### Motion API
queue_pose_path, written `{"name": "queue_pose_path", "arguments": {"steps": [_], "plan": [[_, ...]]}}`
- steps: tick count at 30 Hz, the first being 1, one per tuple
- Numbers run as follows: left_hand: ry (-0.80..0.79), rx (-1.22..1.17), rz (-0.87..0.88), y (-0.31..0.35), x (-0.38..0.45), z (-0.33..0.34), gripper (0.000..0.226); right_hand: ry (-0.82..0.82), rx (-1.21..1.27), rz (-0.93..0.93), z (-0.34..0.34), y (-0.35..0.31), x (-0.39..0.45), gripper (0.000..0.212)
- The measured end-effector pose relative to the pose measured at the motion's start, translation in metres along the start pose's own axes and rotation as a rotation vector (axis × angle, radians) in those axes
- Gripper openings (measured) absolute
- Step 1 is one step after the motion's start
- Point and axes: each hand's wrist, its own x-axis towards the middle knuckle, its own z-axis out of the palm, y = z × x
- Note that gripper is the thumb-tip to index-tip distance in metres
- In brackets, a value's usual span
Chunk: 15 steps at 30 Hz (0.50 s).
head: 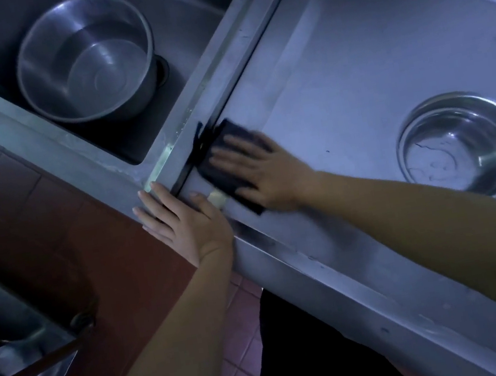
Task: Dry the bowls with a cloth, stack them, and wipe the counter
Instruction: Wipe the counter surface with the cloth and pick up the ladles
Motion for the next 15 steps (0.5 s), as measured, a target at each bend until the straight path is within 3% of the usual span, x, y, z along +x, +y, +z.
{"name": "queue_pose_path", "arguments": {"steps": [3, 5, 6, 10, 15], "plan": [[-0.016, 0.014, -0.02, 0.001, 0.0, -0.001, 0.068, 0.132, 0.061, 0.534, -0.027, 0.069, -0.006, 0.069], [-0.013, 0.028, -0.025, 0.001, 0.0, -0.002, 0.067, 0.035, 0.081, 0.83, -0.047, 0.116, -0.013, 0.072], [-0.013, 0.026, -0.019, 0.002, -0.001, -0.002, 0.067, -0.029, 0.076, 0.88, -0.053, 0.13, -0.016, 0.073], [-0.011, 0.027, -0.013, 0.0, 0.0, -0.001, 0.063, -0.023, 0.068, 0.889, -0.048, 0.112, -0.01, 0.072], [0.002, 0.044, -0.001, 0.001, -0.001, 0.001, 0.06, -0.009, 0.111, 0.713, -0.022, -0.009, -0.018, 0.074]]}}
